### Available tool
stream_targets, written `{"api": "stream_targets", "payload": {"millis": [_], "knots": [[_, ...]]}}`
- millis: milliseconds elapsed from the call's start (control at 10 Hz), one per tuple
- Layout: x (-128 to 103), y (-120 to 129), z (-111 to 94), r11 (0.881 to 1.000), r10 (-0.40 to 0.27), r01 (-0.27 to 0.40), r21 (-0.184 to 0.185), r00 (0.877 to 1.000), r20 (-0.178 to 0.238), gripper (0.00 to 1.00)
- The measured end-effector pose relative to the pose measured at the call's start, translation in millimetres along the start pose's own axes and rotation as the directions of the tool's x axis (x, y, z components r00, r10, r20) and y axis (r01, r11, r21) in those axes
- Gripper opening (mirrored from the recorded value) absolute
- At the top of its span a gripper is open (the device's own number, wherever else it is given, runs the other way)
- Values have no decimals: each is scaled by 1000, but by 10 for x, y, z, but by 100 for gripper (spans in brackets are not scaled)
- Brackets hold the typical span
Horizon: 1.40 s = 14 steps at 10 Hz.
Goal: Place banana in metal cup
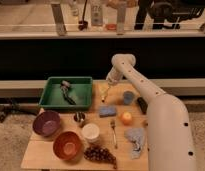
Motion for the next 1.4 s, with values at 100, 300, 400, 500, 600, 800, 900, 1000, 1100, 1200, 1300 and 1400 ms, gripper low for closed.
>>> {"api": "stream_targets", "payload": {"millis": [100,300,400,500,600,800,900,1000,1100,1200,1300,1400], "knots": [[9,-16,23,1000,2,-2,5,1000,-1,80],[-19,-24,24,1000,9,-9,4,1000,-1,80],[-28,-21,12,1000,11,-11,5,1000,-4,80],[-41,-24,-9,1000,16,-16,3,1000,-3,80],[-18,-33,16,1000,21,-21,-1,1000,-3,80],[31,-68,104,1000,28,-28,-5,1000,-3,80],[22,-76,104,1000,30,-30,-5,1000,-2,80],[0,-91,94,999,32,-32,1,999,-5,80],[-17,-105,87,999,38,-38,2,999,-6,80],[-13,-90,105,999,40,-40,-5,999,-7,80],[7,-107,105,999,44,-44,-5,999,-8,80],[23,-123,107,999,48,-48,-5,999,-8,80]]}}
